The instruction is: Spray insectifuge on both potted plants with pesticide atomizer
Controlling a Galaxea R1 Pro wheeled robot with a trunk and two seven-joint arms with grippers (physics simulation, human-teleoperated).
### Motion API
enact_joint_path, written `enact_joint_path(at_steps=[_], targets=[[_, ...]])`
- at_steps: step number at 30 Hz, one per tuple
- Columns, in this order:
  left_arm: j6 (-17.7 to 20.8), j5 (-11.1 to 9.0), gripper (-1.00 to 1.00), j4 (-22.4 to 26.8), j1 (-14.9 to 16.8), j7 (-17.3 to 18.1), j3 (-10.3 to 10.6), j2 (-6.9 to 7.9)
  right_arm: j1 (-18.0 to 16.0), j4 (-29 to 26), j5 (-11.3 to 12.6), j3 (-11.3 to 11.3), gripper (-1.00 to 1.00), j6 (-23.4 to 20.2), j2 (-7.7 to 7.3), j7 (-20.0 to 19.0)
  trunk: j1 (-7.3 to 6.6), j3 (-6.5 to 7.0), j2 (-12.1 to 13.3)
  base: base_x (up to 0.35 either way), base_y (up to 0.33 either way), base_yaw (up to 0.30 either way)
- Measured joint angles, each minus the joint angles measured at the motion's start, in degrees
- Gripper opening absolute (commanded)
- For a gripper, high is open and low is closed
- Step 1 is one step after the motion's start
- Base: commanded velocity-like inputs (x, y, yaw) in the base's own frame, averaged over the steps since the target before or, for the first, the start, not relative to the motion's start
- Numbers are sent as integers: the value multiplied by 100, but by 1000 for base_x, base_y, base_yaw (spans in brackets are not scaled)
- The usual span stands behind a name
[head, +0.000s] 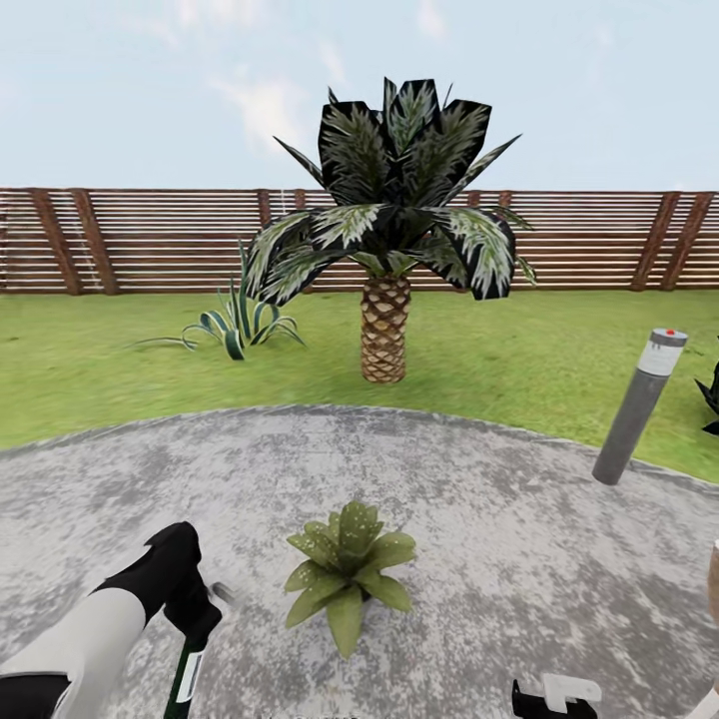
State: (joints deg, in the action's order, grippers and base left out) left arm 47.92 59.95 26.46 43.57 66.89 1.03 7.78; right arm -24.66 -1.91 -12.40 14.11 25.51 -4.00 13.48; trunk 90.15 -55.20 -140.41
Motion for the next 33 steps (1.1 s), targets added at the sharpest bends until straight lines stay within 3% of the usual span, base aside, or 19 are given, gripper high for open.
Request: enact_joint_path(at_steps=[12,17,18,19,21,25,29,33], targets=[[0,12,-100,-1,-1,-16,1,-14,-1,-13,0,-2,100,1,11,2,2,-18,0,-185,-190,262],[10,0,-100,7,30,-2,7,-31,0,-18,1,2,100,0,13,-9,-1,-29,-1,-110,-72,30],[18,3,-100,34,43,11,7,-68,0,-18,-1,-1,100,0,13,-9,0,-29,0,0,0,82],[74,36,-100,255,235,43,2,-254,0,-18,0,0,100,0,13,-9,0,-32,1,0,0,117],[65,56,-100,275,462,51,10,-372,0,-18,0,1,100,0,13,-9,-1,-40,0,0,0,155],[56,56,-100,246,589,77,36,-525,0,-18,0,0,100,0,11,-9,0,-59,0,0,0,102],[20,77,-100,192,563,525,68,-501,0,-18,0,-1,100,0,5,-9,0,-63,0,0,0,13],[-6,249,-100,182,529,801,80,-453,1,-13,-1,-1,100,0,-4,-9,0,-57,0,0,0,-159]])
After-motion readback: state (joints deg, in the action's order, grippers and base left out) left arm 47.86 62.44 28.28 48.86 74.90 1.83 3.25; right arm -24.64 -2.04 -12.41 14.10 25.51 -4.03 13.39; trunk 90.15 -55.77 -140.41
